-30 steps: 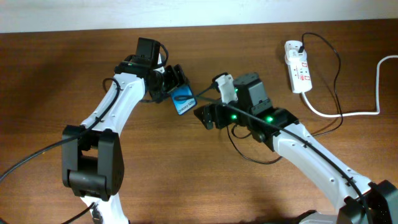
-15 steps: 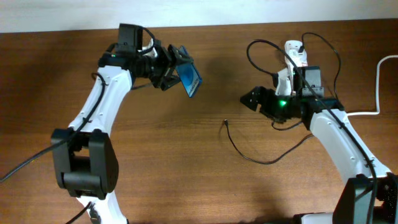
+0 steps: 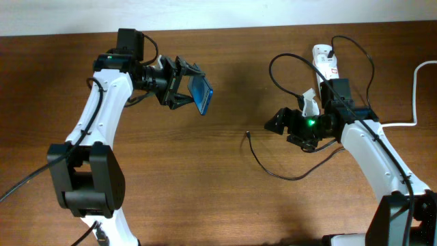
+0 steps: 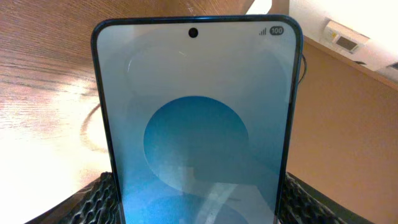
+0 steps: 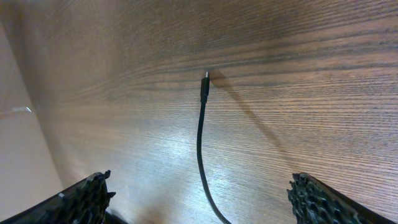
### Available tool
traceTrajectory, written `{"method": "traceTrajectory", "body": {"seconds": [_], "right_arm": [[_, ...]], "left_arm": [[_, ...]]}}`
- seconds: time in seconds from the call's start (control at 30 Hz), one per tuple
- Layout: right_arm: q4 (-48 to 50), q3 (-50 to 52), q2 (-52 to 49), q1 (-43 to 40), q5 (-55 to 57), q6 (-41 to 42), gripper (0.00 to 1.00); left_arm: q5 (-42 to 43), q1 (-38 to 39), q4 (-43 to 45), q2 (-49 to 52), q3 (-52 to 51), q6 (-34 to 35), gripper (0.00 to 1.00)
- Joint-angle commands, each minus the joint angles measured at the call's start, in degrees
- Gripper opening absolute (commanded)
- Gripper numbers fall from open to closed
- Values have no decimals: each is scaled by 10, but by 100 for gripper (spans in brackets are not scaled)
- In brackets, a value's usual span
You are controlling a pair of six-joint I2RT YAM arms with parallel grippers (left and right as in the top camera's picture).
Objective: Plug charger to phone and switch on socket
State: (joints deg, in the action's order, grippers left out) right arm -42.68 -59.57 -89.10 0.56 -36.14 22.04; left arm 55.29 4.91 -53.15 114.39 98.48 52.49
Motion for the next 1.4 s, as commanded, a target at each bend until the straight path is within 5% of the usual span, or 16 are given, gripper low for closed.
{"method": "traceTrajectory", "body": {"seconds": [0.0,0.37,0.6,0.9,1.07,1.23,1.37], "right_arm": [[0,-10,0,-2,-9,-26,91],[42,-98,22,111,-42,-197,89],[81,-98,4,176,-72,-288,89],[141,-98,-82,189,-108,-291,84],[196,-98,-83,189,-96,-212,74],[241,-98,-83,193,3,-82,74],[241,-98,-88,193,39,-63,73]], "left_arm": [[-16,7,-3,-2,17,-34,0],[-502,167,-40,-3,18,-123,0],[-434,175,-11,-3,18,-134,0],[-339,161,16,-3,19,-129,0],[-321,151,21,-3,19,-37,0],[-319,152,22,-3,19,134,0],[-311,153,37,-3,19,180,0]]}}
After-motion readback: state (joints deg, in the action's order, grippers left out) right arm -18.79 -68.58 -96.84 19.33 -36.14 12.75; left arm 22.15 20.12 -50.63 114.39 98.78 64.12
